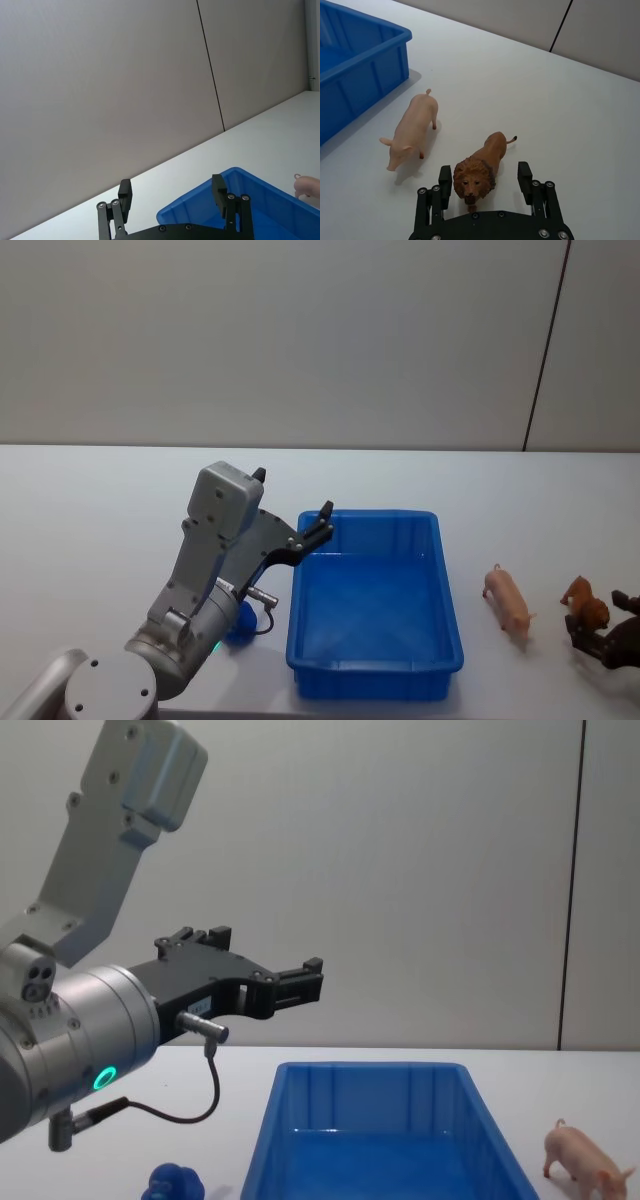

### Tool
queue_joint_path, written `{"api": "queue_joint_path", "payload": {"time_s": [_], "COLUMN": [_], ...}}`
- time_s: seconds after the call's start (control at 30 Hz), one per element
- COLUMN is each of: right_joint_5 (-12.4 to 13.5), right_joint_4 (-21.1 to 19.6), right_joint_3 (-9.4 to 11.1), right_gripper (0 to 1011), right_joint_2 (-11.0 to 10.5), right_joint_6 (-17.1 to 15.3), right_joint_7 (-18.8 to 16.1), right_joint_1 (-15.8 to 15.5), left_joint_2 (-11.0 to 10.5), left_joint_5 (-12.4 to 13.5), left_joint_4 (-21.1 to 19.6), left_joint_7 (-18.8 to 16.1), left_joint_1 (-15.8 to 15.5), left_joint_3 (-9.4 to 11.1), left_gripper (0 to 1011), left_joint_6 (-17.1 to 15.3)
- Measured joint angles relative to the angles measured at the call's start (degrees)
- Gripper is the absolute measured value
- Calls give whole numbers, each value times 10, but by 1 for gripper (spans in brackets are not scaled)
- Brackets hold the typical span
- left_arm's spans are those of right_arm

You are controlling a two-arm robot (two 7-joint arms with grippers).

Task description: Pick up the two dolls from the table and place them into the box.

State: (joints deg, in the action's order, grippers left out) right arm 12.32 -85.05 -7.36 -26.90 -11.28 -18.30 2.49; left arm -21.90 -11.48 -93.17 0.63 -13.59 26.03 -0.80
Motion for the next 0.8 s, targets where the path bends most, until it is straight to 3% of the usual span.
{"api": "queue_joint_path", "payload": {"time_s": [0.2, 0.4, 0.8], "right_joint_5": [0, 8, 30], "right_joint_4": [2, 1, -24], "right_joint_3": [-1, -1, 6], "right_gripper": [688, 455, 426], "right_joint_2": [2, 2, 2], "right_joint_6": [-1, 9, 51], "right_joint_7": [0, 1, 20], "right_joint_1": [0, -3, -13], "left_joint_2": [0, 0, 0], "left_joint_5": [0, 0, 0], "left_joint_4": [0, 0, 0], "left_joint_7": [0, 0, 0], "left_joint_1": [0, 0, 0], "left_joint_3": [0, 0, 0], "left_gripper": [1001, 1001, 1001], "left_joint_6": [0, 0, 0]}}
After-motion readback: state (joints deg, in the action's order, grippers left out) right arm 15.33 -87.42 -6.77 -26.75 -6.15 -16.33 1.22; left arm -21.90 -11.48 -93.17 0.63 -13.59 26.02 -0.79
